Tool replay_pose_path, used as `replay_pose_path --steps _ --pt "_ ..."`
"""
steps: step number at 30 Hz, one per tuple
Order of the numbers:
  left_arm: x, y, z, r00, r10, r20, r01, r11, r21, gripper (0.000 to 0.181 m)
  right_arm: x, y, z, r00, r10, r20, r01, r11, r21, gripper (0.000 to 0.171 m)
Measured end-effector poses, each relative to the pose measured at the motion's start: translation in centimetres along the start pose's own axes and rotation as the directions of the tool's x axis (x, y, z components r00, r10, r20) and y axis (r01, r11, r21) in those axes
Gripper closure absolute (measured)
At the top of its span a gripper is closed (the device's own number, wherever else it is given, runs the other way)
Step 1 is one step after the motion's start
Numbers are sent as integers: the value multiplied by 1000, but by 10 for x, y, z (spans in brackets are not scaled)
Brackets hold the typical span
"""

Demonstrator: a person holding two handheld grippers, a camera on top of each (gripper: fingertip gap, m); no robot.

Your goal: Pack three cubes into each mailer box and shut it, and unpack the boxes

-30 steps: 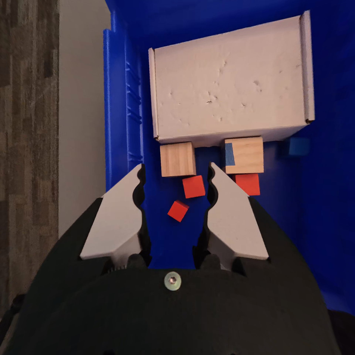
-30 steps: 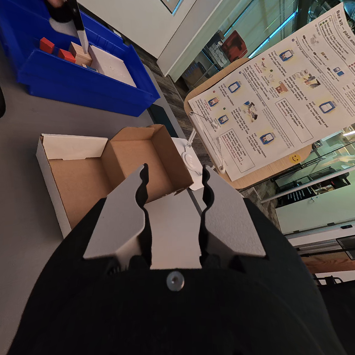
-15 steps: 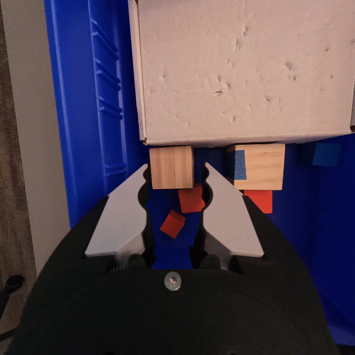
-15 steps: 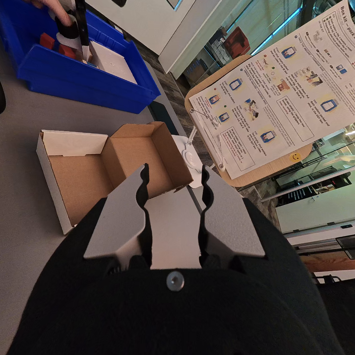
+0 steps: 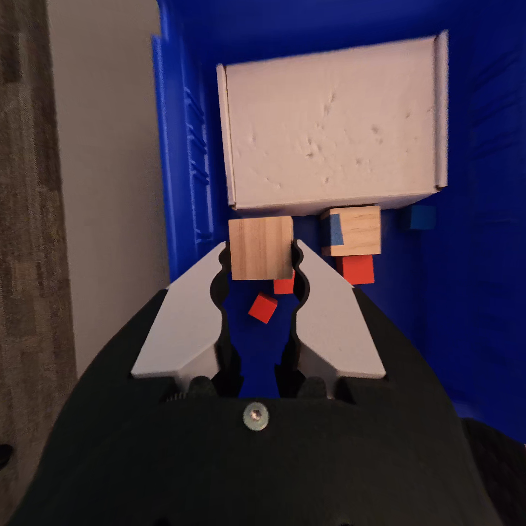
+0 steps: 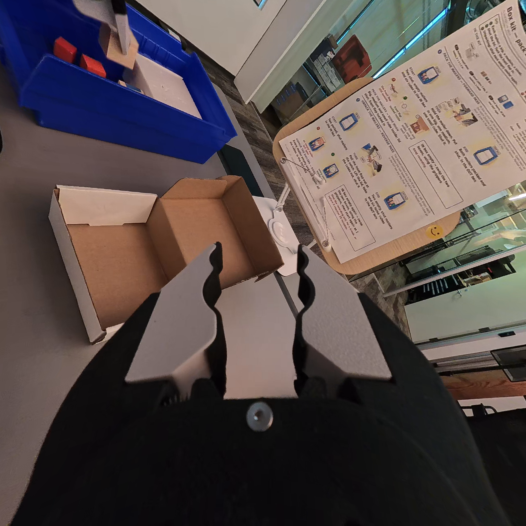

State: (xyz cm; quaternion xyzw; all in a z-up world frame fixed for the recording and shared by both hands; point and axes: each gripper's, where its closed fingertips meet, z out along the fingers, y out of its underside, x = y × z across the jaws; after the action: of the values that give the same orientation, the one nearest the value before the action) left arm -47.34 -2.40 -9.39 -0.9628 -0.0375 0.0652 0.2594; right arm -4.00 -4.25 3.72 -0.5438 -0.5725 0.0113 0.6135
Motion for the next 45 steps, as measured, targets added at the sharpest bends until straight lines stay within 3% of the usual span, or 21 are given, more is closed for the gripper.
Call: replay_pose_path --steps 3,6,7,10,12,15,17,23,32,45 --pt "13 -20 -35 999 24 -25 -22 996 89 139 2 -1 -1 1000 -2 -6 2 1000 2 120" --pt "83 -45 -75 959 197 -206 -144 959 244 139 4 -3 -3 1000 1 -13 0 1000 11 120" --pt "122 -49 -90 905 304 -297 -209 927 312 139 4 -4 -4 1000 1 -13 -1 1000 15 120" --pt "241 -31 -130 629 595 -500 -354 792 497 139 5 -8 -7 1000 -7 -20 7 999 31 121" --pt "295 -13 -138 473 735 -485 -452 675 583 139 6 -10 -10 999 -18 -30 19 999 37 121" --pt "342 4 -120 353 857 -375 -596 515 616 139 8 -12 -13 999 -35 -39 37 999 40 122" --pt "364 16 -105 276 891 -362 -659 449 603 139 11 -14 -15 998 -41 -45 43 998 48 122" --pt "391 42 -66 152 927 -342 -783 324 530 139 14 -20 -22 997 -43 -57 47 996 69 123" --pt "406 61 -43 27 956 -291 -850 175 497 139 11 -19 -21 996 -70 -61 73 996 52 123" --pt "410 64 -31 20 955 -296 -842 176 511 139 9 -11 -17 994 -96 -50 97 995 15 123"
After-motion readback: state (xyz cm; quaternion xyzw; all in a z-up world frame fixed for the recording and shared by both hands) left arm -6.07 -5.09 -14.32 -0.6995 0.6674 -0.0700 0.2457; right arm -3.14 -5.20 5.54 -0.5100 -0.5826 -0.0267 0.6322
